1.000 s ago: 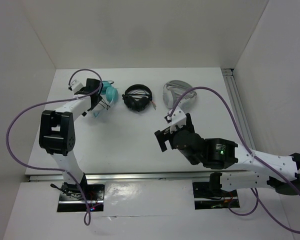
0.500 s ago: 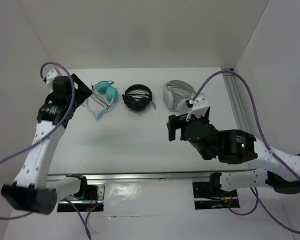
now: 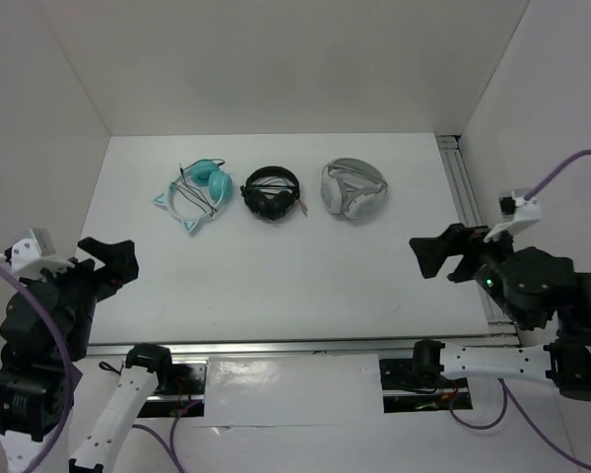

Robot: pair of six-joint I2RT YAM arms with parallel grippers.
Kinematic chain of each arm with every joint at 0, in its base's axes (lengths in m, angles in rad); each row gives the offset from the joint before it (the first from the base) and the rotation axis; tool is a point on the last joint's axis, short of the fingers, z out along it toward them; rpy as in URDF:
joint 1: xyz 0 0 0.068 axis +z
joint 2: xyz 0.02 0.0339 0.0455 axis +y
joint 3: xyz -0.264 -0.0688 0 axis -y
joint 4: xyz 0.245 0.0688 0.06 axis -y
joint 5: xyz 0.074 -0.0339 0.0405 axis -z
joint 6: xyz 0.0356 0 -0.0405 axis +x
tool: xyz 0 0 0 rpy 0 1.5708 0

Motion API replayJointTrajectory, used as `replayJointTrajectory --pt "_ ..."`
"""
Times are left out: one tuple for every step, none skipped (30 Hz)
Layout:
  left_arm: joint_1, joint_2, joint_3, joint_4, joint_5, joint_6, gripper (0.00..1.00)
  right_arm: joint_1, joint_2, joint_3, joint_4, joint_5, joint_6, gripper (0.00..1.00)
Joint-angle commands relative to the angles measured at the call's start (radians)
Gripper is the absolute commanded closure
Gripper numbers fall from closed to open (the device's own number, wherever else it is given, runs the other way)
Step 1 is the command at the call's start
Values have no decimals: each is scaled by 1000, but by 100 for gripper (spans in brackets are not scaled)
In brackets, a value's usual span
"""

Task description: Wrap the headphones

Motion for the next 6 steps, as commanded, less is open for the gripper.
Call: replayJointTrajectory --pt "-10 -38 15 -59 34 36 0 -26 -33 29 -57 -16 6 1" --pt "-10 -38 15 -80 43 36 0 -36 -45 38 -66 -16 -5 1" --pt "-23 -38 24 -90 43 36 0 -36 -45 38 -82 -16 -5 1" --pt "-32 -38 24 -100 43 36 0 -45 -45 38 -83 -16 -5 1" --pt "-32 -38 24 -100 34 36 0 -45 -45 38 -83 -16 -14 1" --pt "-32 -38 24 -113 34 36 0 -45 -45 38 -83 -28 -14 1"
